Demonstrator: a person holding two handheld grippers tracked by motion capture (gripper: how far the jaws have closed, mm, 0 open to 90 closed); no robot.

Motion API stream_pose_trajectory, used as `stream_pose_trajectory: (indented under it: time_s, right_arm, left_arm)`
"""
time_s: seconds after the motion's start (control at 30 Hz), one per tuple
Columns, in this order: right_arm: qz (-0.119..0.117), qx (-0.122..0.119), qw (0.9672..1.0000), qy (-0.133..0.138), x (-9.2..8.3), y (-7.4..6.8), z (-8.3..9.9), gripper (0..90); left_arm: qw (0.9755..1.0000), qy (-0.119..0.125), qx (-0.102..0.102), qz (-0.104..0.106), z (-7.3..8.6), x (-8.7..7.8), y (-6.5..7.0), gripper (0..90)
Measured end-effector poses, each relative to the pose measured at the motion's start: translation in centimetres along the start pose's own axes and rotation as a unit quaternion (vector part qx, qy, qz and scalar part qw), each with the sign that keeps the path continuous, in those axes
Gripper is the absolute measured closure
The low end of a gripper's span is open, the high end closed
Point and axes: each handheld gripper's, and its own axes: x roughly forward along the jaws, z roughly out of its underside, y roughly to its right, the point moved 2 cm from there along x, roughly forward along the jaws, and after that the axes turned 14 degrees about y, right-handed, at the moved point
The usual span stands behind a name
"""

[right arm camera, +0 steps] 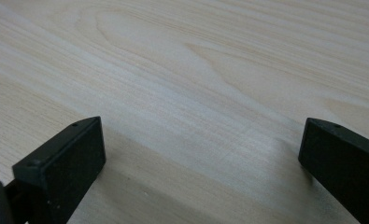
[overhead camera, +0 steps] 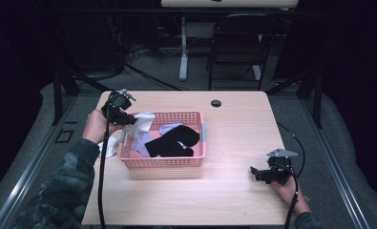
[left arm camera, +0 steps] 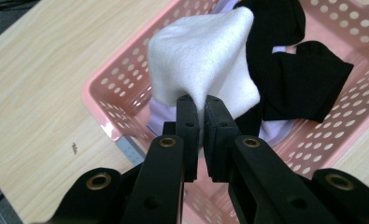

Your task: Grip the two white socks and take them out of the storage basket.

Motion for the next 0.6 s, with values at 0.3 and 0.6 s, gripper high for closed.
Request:
stream_pose_trajectory:
  time_s: [0.3,0.6]
  right_arm:
    - [0.001,0.001,1.0,0.001,0.0,0.0,0.0,0.0]
    - [0.001,0.001,1.0,0.001,0.0,0.0,0.0,0.0]
  left_arm:
    - [0.9996,0.021,-0.01,-0.013,-0.2,-2.1,-1.0,85.4]
    - [0.9983,0.04,-0.029,-0.033,0.5,-4.4,-2.5,85.5]
